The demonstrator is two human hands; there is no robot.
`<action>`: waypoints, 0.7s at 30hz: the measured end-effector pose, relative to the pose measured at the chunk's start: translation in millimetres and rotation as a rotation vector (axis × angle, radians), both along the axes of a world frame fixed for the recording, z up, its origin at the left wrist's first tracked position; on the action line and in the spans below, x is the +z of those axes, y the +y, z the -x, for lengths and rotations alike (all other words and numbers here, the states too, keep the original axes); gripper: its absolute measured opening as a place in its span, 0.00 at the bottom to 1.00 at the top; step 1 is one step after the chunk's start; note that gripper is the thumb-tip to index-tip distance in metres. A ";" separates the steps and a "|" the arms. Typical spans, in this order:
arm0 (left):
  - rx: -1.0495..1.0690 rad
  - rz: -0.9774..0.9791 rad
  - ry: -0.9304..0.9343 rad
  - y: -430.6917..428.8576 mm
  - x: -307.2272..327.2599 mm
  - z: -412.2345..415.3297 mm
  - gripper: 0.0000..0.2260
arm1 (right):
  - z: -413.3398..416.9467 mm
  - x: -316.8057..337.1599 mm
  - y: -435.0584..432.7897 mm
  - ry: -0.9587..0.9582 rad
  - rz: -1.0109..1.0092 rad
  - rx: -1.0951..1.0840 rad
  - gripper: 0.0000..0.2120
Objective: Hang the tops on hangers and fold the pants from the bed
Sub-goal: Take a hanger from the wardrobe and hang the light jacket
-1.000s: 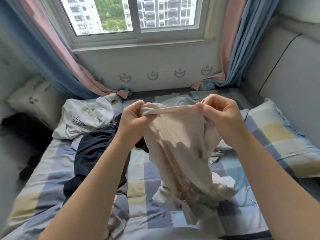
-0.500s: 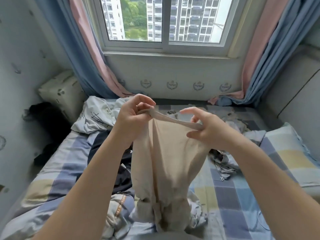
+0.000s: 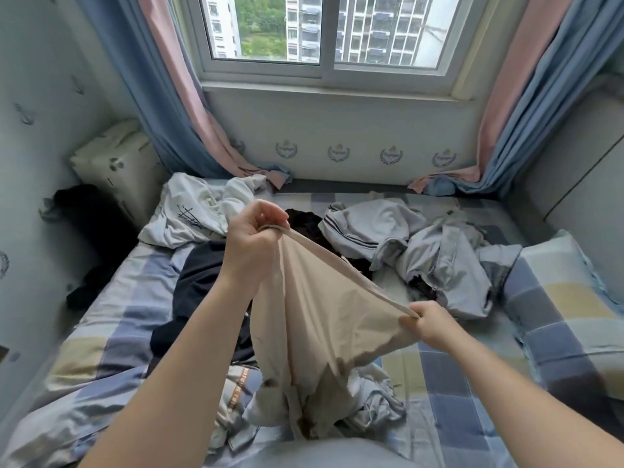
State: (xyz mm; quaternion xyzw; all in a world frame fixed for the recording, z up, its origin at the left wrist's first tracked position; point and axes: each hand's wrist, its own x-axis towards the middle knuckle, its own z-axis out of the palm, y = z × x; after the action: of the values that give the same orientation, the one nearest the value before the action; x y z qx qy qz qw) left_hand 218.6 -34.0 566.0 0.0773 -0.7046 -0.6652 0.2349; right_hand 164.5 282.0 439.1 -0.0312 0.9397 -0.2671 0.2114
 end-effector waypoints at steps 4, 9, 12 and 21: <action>0.078 0.010 -0.171 3.1 -13.8 7.1 0.14 | 3.5 10.3 1.8 0.088 0.226 -0.086 0.13; -0.238 0.267 -0.343 26.8 -26.3 5.1 0.18 | -3.9 81.1 -34.2 0.221 0.549 0.022 0.06; -0.469 0.545 -0.351 53.8 -29.4 0.3 0.36 | -16.0 121.5 -49.9 0.266 0.672 0.150 0.01; -0.501 0.348 -0.194 75.6 -31.7 -0.2 0.14 | -27.1 137.4 -40.6 0.226 0.795 0.195 0.10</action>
State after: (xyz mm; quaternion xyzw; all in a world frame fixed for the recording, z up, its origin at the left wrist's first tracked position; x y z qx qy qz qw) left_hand 218.8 41.6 534.4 -0.0768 -0.8240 -0.5613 0.0051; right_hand 191.7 241.4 576.5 -0.2282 0.7734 -0.5824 0.1026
